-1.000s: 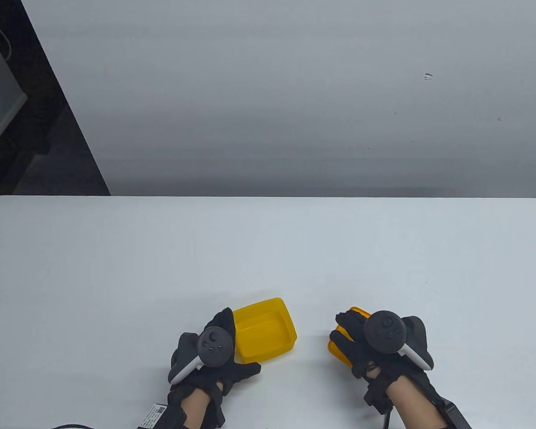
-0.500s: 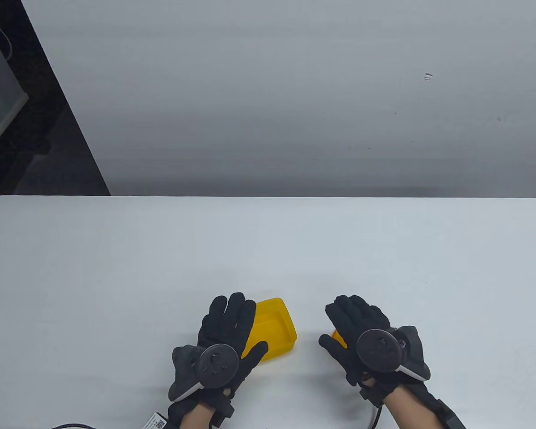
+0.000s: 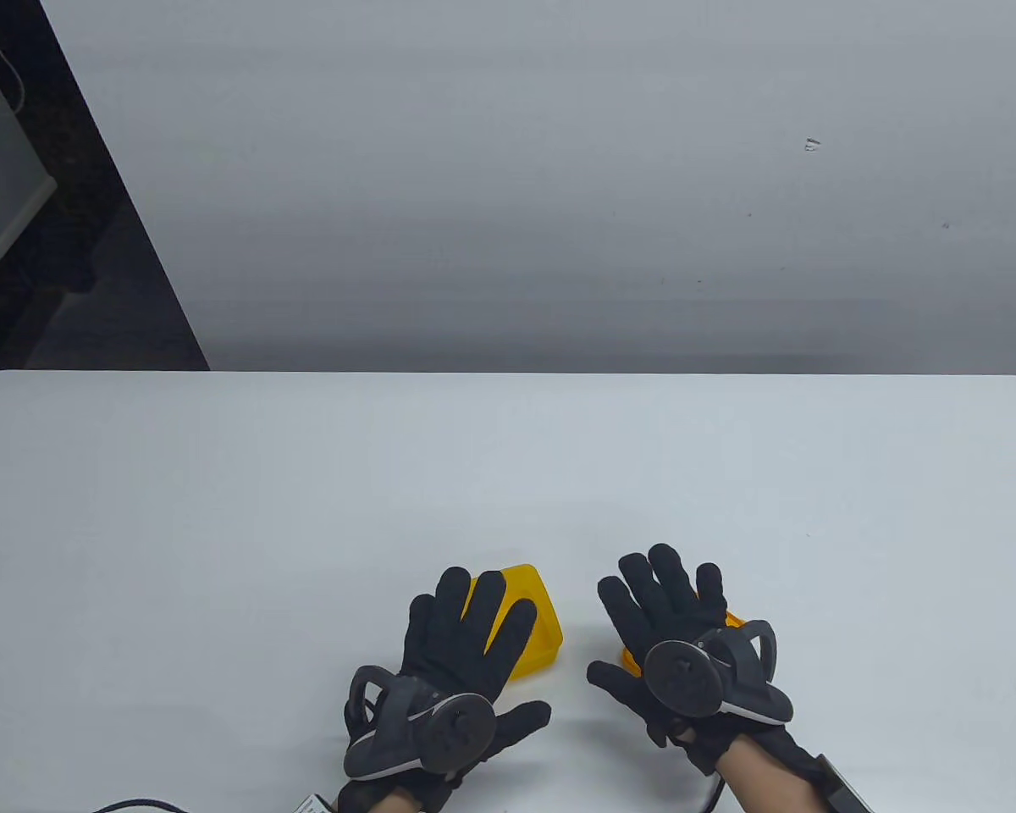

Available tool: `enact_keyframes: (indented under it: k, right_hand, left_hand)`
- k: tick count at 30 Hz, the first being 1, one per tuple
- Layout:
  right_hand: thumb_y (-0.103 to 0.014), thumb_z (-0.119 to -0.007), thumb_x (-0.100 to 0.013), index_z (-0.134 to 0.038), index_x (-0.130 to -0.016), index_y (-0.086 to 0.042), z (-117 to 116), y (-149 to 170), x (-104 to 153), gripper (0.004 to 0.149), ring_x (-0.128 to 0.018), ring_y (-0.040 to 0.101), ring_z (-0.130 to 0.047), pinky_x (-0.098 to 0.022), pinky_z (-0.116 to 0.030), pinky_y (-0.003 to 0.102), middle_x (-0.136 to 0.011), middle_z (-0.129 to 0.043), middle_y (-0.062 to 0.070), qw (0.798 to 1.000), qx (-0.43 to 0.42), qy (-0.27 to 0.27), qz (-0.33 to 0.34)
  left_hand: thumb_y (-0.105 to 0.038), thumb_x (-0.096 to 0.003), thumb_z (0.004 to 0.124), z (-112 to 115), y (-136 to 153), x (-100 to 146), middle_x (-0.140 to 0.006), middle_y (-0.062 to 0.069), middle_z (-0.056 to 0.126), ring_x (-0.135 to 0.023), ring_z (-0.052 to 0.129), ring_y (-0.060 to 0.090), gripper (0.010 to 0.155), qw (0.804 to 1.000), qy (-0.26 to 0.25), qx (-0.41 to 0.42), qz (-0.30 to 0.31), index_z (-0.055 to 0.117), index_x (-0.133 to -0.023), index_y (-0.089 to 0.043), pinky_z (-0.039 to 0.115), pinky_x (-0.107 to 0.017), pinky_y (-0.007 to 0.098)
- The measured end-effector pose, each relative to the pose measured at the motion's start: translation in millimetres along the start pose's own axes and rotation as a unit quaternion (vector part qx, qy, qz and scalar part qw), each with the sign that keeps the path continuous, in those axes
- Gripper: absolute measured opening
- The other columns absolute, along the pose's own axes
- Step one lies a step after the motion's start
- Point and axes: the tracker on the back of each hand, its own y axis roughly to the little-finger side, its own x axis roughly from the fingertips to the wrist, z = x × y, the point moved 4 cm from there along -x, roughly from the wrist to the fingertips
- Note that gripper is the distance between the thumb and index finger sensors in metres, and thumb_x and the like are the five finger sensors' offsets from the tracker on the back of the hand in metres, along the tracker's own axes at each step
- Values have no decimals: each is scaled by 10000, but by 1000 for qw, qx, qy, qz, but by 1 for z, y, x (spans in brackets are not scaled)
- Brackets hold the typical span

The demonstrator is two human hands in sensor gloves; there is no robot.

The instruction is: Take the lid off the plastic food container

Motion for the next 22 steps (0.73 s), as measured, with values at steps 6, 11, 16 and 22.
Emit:
enact_keyframes:
  k: [6, 11, 16, 22]
  right_hand:
    - [-650, -620, -429, -384, -1066, -157, -4, 5, -1, 839, -1052, 449, -178, -645, -149, 711, -1112, -235, 146, 1000, -9, -13, -10]
    - [-646, -621, -431, -391, -1065, -153, -5, 7, -1, 836, -1051, 452, -186, -646, -156, 712, -1111, -242, 149, 1000, -15, -19, -14]
    - [-642, -622, -432, -403, -1063, -151, -6, 8, -2, 828, -1050, 456, -198, -646, -166, 712, -1110, -253, 152, 1000, -17, -18, -15]
    - [-629, -624, -436, -439, -1056, -143, -6, 9, -1, 809, -1050, 459, -243, -647, -183, 712, -1107, -294, 156, 999, -20, -25, -24]
  left_hand:
    - [-790, -469, 566, 1, 3, 0, -1232, 96, 62, -1126, 102, 483, 919, 1000, 2, 5, -4, 94, -1123, -350, 301, -752, 701]
    - [-785, -471, 569, 1, 2, 0, -1231, 97, 67, -1126, 106, 481, 916, 1000, 4, 1, -4, 95, -1122, -350, 305, -752, 701]
    - [-780, -471, 573, 1, 2, 0, -1232, 100, 76, -1127, 109, 480, 913, 1000, 1, 3, -2, 102, -1124, -349, 308, -752, 699]
    - [-771, -475, 577, 1, 2, 0, -1233, 100, 87, -1127, 119, 480, 903, 1000, 3, 4, -1, 116, -1126, -348, 314, -752, 698]
